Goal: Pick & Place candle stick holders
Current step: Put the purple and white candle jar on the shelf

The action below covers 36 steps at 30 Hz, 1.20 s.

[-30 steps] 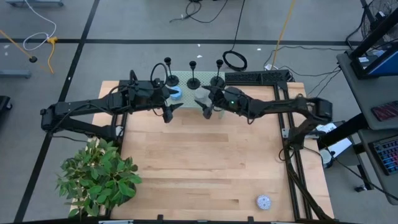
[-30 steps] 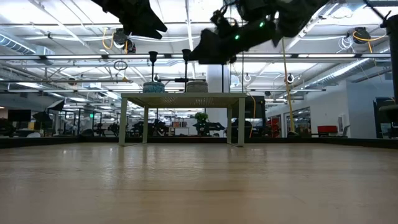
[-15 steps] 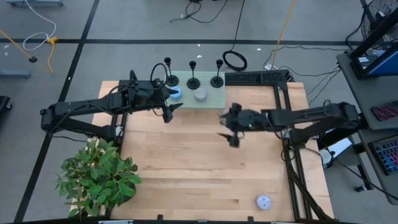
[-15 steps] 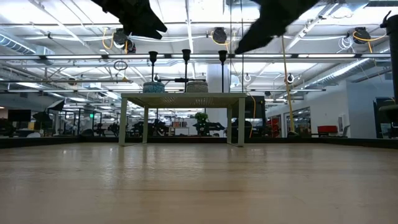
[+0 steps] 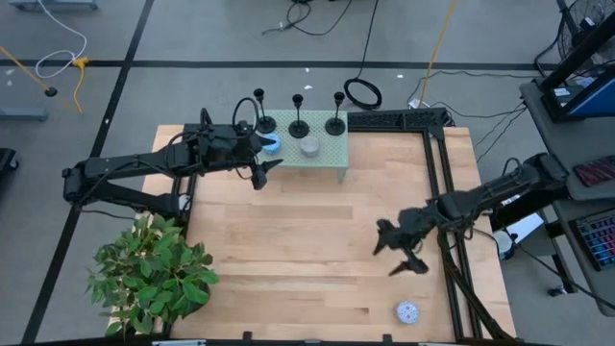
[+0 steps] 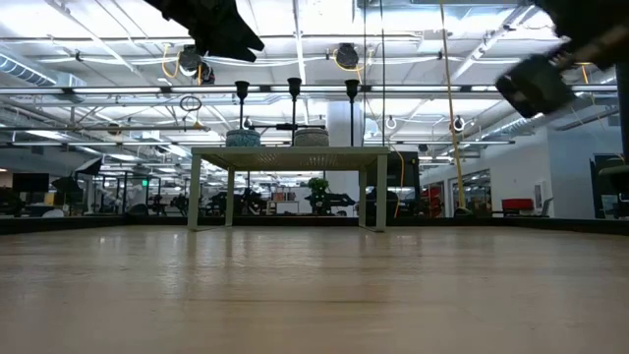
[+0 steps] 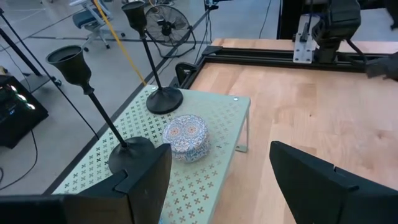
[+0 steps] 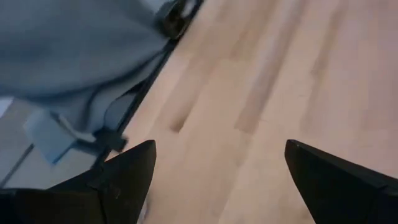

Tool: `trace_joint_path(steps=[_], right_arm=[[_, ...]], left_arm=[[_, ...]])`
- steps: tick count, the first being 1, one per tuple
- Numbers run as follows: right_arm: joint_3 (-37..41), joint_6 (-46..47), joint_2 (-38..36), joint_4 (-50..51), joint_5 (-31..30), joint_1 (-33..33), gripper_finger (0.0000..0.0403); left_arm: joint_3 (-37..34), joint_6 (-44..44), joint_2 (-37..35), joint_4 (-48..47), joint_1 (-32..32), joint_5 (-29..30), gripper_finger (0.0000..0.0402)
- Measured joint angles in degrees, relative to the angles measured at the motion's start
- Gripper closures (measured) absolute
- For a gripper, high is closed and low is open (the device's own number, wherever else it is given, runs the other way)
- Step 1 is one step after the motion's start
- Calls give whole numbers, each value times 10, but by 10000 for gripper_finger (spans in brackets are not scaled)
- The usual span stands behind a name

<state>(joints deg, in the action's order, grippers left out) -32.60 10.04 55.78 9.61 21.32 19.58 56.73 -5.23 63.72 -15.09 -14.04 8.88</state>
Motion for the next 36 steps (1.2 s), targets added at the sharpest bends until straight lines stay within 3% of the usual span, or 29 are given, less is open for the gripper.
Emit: trace_joint_path(steps=[4, 8, 12, 15, 19, 27, 36], right_arm=[[89, 5, -8, -133, -2, 43, 55], [173, 29, -2, -349, -3, 83, 55], [231, -29, 1, -492, -4, 136, 55], [256, -86, 1, -514, -54, 180, 55], [260, -88, 4, -496, -127, 227, 55], [260, -131, 66, -545, -140, 292, 55], [260, -99, 211, -695, -140, 302, 55]], left_arm=[[0, 2, 0, 2, 0, 0, 128], [0, 13, 0, 2, 0, 0, 128], [0, 14, 0, 4, 0, 0, 128], [0, 21, 0, 4, 0, 0, 128], [0, 38, 0, 4, 0, 1, 128], [0, 58, 0, 3, 0, 1, 128], [0, 73, 0, 3, 0, 1, 128]])
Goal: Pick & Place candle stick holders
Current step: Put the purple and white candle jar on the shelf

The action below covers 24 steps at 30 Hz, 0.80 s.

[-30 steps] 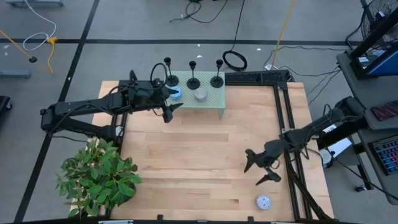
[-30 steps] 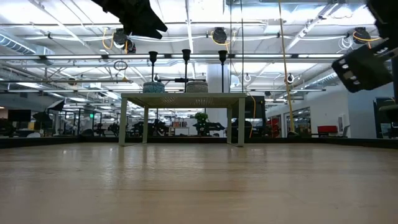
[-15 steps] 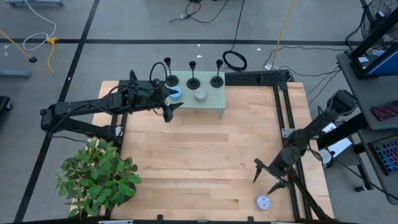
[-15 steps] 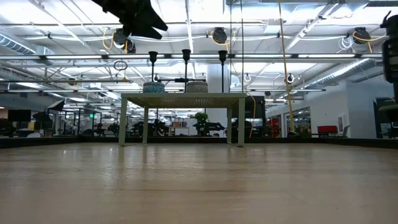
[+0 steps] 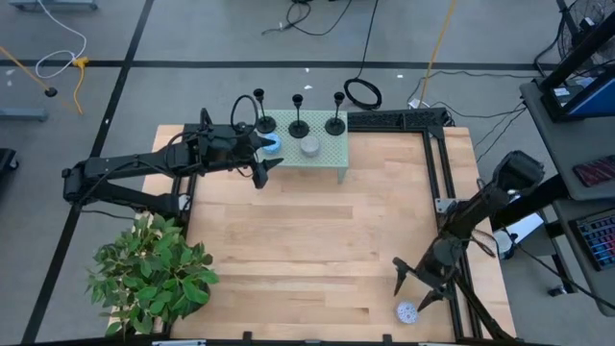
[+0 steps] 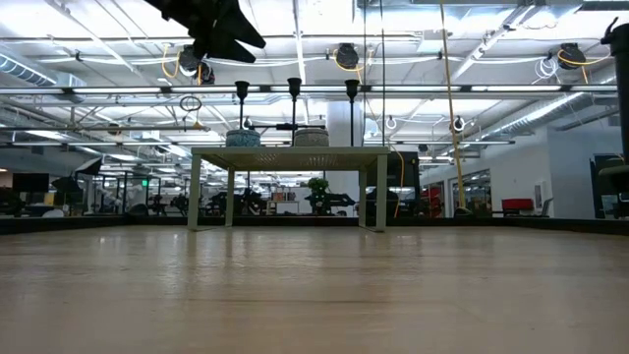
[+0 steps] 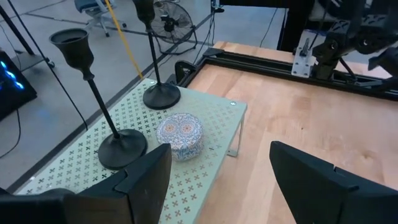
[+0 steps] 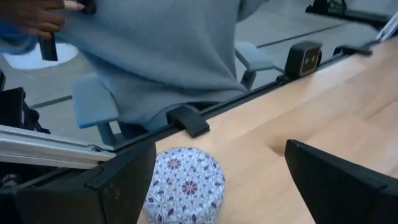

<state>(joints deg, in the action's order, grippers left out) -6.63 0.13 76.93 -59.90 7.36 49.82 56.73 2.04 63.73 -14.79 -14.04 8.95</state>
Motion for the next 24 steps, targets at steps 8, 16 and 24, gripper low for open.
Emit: trace_joint_path(steps=[8, 16, 24], right_arm=[[-36, 73, 129, -46, 2, 4, 55], [-67, 50, 171, -56, -10, 27, 55], [-105, 48, 171, -4, -67, 66, 55]], left_arm=[[0, 1, 0, -1, 0, 0, 128], [0, -2, 0, -2, 0, 0, 128], [0, -3, 0, -2, 0, 0, 128]])
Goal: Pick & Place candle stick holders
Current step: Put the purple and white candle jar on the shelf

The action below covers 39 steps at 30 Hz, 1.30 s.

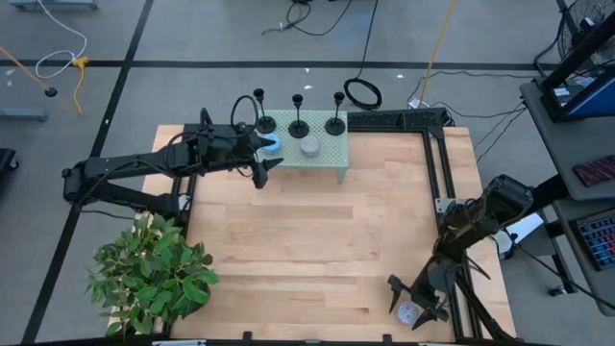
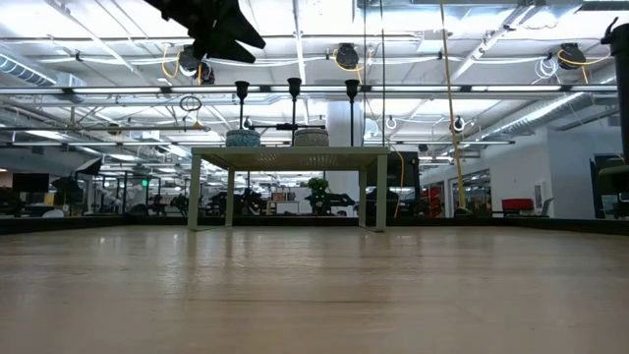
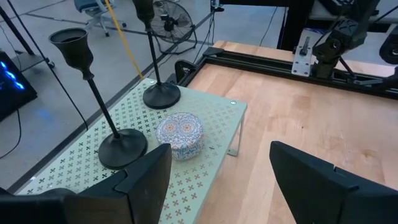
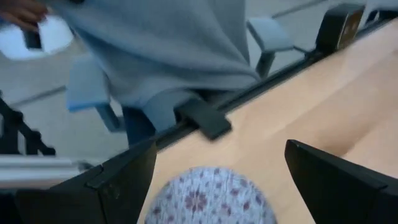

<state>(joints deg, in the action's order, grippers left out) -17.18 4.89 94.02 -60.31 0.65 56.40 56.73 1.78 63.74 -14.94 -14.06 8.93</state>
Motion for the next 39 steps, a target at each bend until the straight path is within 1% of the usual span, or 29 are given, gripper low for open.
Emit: trace_joint_path(steps=[4, 9, 14, 18, 23, 28, 31, 36, 39], right_arm=[[-6, -1, 0, 41, -26, 11, 55], [-4, 6, 0, 86, -81, 11, 55], [-4, 19, 0, 112, -91, 10, 55], [-4, 22, 0, 108, -164, 3, 55], [-4, 63, 0, 113, -264, -13, 55], [-4, 110, 0, 143, -357, -50, 55], [-4, 166, 0, 173, -399, -87, 55], [-4, 292, 0, 222, -395, -160, 55], [-4, 318, -1, 225, -396, -189, 56]], left_arm=[[0, 0, 0, 0, 0, 0, 128], [0, -1, 0, 0, 0, 0, 128], [0, -4, 0, 1, 0, 0, 128], [0, -6, 0, 1, 0, 0, 128], [0, -6, 0, 1, 0, 0, 128], [0, -5, 0, 1, 0, 0, 128], [0, -5, 0, 1, 0, 0, 128], [0, -5, 0, 1, 0, 0, 128], [0, -5, 0, 2, 0, 0, 128]])
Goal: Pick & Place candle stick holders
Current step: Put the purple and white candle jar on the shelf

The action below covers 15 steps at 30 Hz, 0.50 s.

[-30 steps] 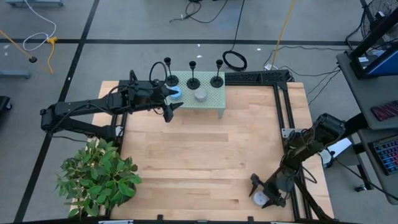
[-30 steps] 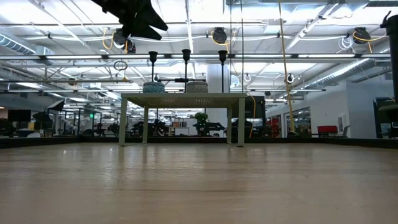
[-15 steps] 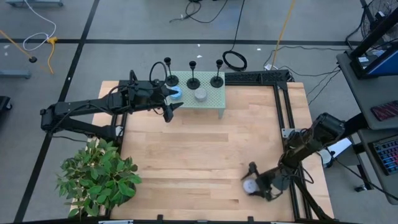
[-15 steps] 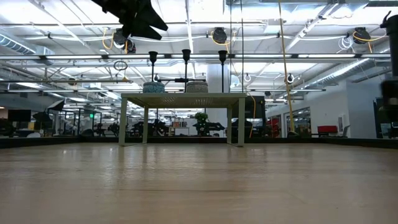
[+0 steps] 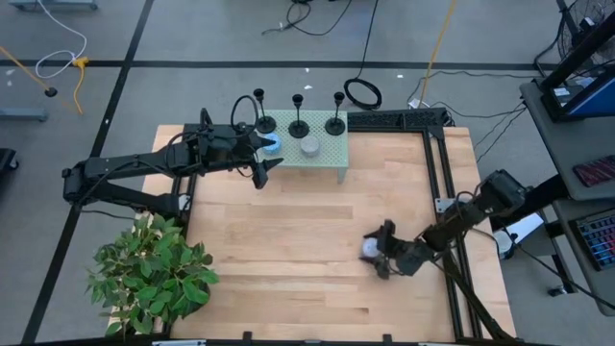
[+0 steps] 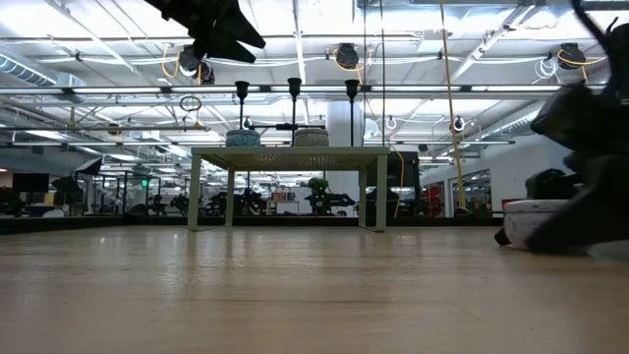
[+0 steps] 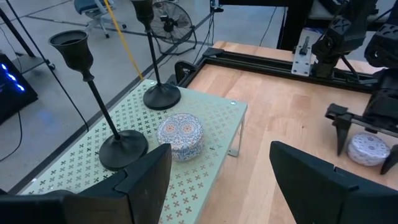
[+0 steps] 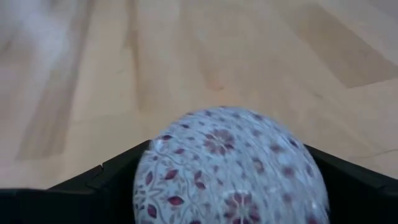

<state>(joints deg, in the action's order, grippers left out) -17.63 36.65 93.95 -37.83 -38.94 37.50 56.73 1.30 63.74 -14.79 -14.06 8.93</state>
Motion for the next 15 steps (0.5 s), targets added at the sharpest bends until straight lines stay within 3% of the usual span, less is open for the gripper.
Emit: trace_joint_path(steps=[5, 9, 15], right_arm=[[0, -16, 0, 0, 0, -23, 80], [0, 25, 0, 0, -2, -30, 121], [0, 70, 0, 12, -7, -13, 126]], left_arm=[[0, -7, 0, 0, 0, -1, 128], [0, -9, 0, 0, 0, -1, 128], [0, -11, 0, 0, 0, -1, 128]])
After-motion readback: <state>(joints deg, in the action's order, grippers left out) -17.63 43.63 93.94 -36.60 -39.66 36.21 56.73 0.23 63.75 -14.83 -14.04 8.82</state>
